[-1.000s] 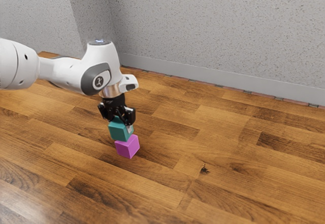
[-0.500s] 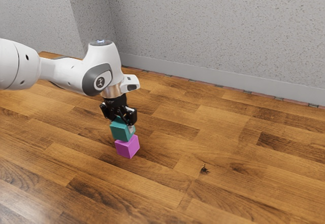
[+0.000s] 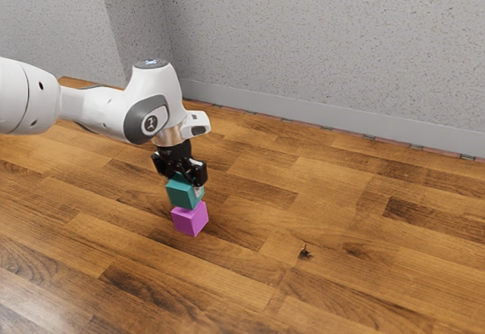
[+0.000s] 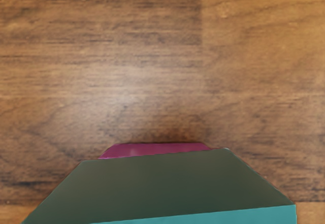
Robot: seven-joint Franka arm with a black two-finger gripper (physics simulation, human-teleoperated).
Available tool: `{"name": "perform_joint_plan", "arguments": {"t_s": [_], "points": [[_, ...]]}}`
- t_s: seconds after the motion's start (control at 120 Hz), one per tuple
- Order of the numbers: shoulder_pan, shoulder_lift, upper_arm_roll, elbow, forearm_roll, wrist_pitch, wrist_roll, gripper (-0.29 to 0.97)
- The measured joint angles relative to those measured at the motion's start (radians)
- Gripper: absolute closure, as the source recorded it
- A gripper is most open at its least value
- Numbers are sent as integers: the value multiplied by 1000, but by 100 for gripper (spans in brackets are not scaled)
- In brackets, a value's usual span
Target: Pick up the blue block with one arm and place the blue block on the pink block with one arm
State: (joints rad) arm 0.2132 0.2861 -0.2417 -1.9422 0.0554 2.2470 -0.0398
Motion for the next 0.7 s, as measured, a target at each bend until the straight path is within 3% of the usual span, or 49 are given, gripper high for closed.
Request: {"name": "perform_joint_plan", "arguments": {"t_s": [0.358,0.7], "points": [[-1,-70,-11,-13,-8,-12,22,7],[-1,-89,-15,3,-12,-104,35,1]]}}
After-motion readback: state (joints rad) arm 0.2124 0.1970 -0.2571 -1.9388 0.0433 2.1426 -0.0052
